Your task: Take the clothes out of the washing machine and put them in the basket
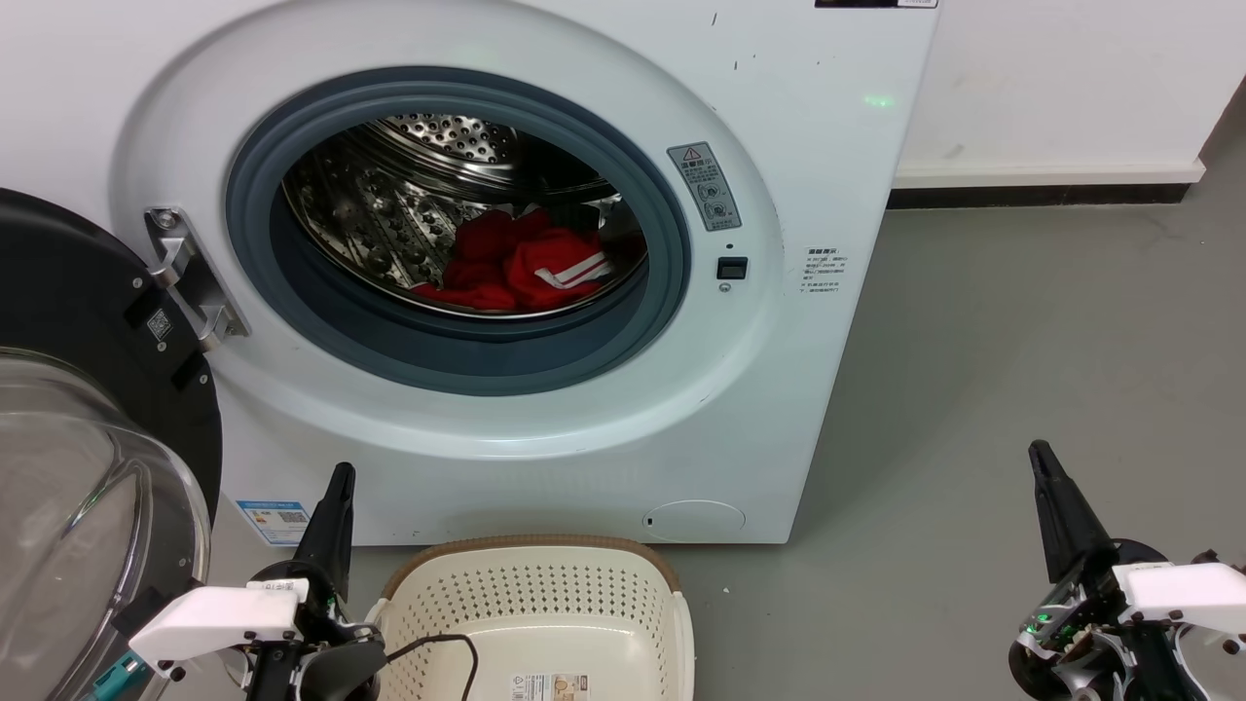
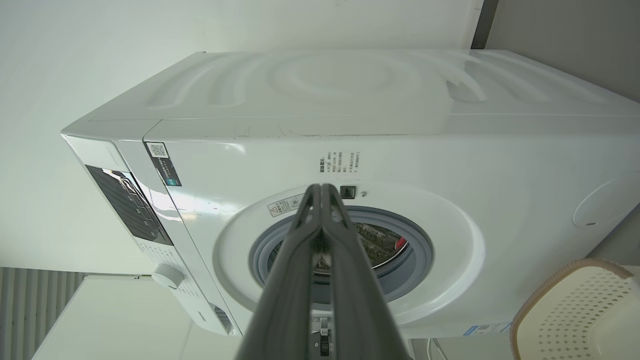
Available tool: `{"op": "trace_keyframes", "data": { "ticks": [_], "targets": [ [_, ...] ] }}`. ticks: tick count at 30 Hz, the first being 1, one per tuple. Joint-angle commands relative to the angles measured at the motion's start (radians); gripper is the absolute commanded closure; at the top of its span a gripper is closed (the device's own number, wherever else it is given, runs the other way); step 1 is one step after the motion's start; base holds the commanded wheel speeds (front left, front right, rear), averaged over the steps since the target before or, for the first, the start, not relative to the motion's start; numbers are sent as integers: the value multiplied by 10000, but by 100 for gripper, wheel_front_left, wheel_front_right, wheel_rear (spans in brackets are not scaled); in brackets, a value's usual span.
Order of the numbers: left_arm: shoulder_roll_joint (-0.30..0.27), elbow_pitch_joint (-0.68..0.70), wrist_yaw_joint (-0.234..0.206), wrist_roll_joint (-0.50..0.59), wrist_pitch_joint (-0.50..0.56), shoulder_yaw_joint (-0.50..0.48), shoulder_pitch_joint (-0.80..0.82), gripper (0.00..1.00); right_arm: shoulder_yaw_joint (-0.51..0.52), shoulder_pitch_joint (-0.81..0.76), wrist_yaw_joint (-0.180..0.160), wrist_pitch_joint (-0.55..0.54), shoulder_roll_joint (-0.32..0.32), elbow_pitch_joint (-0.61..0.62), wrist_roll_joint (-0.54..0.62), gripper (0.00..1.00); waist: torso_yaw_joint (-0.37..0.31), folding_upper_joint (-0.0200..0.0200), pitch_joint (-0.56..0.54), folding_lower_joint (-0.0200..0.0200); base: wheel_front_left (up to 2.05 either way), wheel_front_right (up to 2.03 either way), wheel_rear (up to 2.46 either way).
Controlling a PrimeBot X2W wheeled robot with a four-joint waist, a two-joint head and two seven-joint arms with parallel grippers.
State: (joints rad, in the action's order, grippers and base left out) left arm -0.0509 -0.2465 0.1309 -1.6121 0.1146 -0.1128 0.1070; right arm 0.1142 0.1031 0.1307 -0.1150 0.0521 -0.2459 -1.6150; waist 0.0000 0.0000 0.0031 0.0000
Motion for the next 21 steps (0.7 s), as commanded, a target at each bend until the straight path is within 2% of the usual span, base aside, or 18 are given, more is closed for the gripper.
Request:
{"op": "trace_keyframes", "data": {
  "ticks": [1,21],
  "targets": [
    [14,7,25,-16,19,-29,60,100,-6,132,0,-3,-25,-15,45,100,0,0,0,0,0,0,0],
    [14,7,25,-16,19,-29,60,100,-7,132,0,-2,-25,-15,44,100,0,0,0,0,0,0,0]
  ]
}}
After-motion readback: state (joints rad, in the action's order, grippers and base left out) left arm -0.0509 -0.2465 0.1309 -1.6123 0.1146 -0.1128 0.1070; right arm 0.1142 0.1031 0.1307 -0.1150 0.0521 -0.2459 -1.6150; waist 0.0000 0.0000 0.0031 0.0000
